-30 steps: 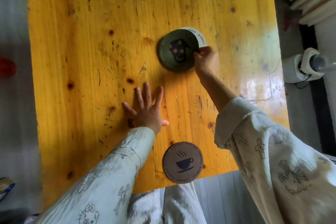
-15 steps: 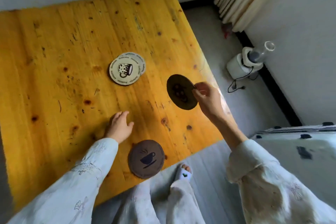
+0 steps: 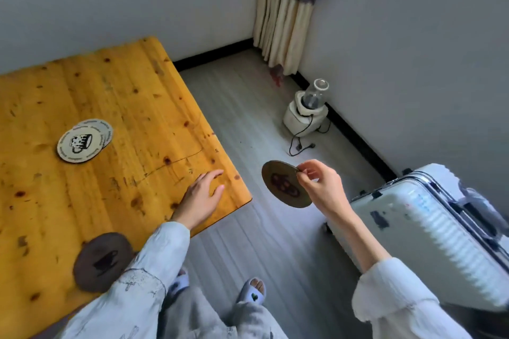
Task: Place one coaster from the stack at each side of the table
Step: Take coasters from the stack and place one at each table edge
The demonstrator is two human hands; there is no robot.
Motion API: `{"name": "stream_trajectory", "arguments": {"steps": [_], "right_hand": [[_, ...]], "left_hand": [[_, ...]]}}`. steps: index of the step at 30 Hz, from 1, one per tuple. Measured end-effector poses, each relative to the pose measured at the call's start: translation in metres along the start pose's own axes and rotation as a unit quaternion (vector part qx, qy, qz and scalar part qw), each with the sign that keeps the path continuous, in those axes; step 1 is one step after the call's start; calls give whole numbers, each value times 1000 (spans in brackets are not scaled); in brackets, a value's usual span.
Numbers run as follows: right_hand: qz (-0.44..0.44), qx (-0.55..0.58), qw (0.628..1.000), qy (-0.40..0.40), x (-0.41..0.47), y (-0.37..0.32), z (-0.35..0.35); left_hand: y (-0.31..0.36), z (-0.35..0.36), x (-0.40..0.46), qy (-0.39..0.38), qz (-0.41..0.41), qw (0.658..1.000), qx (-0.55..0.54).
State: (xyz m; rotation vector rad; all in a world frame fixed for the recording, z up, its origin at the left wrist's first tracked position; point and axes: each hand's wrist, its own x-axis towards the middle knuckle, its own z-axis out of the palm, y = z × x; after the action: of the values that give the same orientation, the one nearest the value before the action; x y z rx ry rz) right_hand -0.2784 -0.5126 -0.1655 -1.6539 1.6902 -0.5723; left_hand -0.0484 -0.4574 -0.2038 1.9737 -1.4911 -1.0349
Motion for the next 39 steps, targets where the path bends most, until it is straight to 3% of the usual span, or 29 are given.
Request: {"name": "stream_trajectory", "arguments": {"steps": [11, 19, 25, 33, 39], "right_hand": [[-40, -20, 998, -38, 88, 50, -76], [-102, -45, 989, -98, 215, 32, -91], [-149, -75, 976, -140, 284, 9, -99], [-265, -136, 916, -270, 366, -50, -54], [-369, -169, 824, -394, 425, -105, -4]], "left_hand": [[76, 67, 71, 58, 1, 995, -80], [104, 79, 180, 123, -29, 985, -117], [137, 72, 228, 125, -30, 985, -114], [119, 40, 259, 218, -118, 956, -155], [114, 13, 295, 329, -179, 910, -176]]}}
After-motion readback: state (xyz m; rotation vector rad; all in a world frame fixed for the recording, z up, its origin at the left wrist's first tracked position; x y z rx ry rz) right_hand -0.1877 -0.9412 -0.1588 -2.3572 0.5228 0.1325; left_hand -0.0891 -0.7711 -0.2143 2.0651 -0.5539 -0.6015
